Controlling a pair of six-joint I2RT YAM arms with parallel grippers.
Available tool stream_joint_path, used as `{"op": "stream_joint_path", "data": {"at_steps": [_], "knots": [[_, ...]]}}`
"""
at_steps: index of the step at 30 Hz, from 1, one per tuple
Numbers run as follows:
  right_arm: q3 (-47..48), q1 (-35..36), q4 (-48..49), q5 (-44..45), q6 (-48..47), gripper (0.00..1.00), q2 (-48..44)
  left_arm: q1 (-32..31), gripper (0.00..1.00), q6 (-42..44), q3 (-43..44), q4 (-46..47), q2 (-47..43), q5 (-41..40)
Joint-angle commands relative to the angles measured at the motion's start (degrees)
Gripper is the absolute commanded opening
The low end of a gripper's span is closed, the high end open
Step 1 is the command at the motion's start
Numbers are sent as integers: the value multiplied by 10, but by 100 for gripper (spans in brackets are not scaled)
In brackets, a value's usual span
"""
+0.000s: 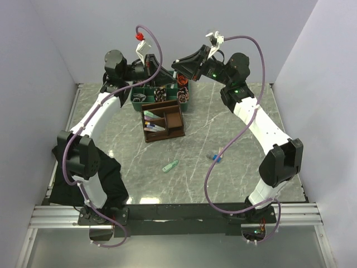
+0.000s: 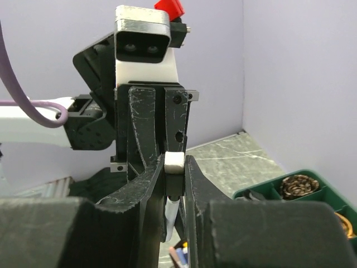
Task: Sort the stationery into containers
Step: Close the pen cap on the pen.
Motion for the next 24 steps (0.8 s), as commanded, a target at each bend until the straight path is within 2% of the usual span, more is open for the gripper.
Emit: {"op": "stream_joint_path", "data": {"at_steps": [1, 6, 10, 15, 19, 24], "knots": [[-19, 27, -66, -35, -89, 0, -6, -20, 0, -28, 70, 18, -13, -2], [-50, 38, -120, -33, -154, 0, -3, -31, 0, -28, 132, 2, -9, -7], [-56, 52, -206, 6, -235, 0, -1, -31, 0, 2, 163, -29, -7, -15], [-66, 80, -283, 38, -272, 0, 0, -21, 0, 4, 180, -39, 0, -24], [-92, 89, -280, 48, -247, 0, 4, -17, 0, 2, 214, -33, 1, -35], [-112, 93, -275, 116, -178, 0, -10, -5, 0, 104, 249, -157, -5, -75]]}}
